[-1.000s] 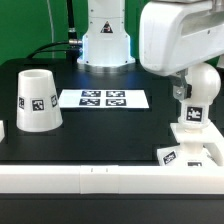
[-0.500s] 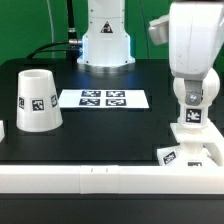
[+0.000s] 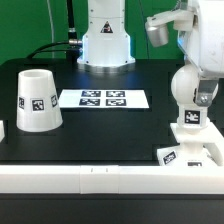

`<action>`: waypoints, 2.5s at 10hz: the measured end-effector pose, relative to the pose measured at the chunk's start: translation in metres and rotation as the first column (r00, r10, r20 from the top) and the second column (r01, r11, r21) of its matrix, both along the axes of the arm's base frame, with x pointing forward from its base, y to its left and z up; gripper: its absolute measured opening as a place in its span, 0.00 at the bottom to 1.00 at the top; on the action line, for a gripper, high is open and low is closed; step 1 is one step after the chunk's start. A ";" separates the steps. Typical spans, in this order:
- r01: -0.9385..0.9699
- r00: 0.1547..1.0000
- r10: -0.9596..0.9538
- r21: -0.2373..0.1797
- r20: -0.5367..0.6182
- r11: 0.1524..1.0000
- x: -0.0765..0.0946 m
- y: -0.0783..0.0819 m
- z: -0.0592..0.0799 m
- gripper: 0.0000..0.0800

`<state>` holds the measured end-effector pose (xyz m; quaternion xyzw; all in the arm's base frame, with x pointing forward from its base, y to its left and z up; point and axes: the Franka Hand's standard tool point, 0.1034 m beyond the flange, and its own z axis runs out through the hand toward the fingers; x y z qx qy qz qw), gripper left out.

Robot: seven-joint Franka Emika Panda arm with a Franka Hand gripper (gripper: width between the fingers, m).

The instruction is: Assemble lamp

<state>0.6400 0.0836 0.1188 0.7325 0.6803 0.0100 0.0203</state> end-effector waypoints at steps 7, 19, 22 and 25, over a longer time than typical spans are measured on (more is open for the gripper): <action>-0.182 0.983 0.182 -0.033 -0.008 0.983 0.000 -0.006 -0.003 0.72; 0.709 0.703 -0.707 -0.007 -0.068 0.705 -0.006 -0.005 -0.005 0.72; 0.828 0.559 -0.827 -0.011 -0.063 0.561 -0.001 -0.001 -0.005 0.72; 0.913 0.407 -0.911 -0.014 -0.058 0.409 -0.001 -0.002 -0.005 0.72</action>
Offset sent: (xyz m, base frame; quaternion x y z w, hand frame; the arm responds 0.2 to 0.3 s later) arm -0.0003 0.0074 -0.0016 -0.0114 0.0056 -0.1284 0.9916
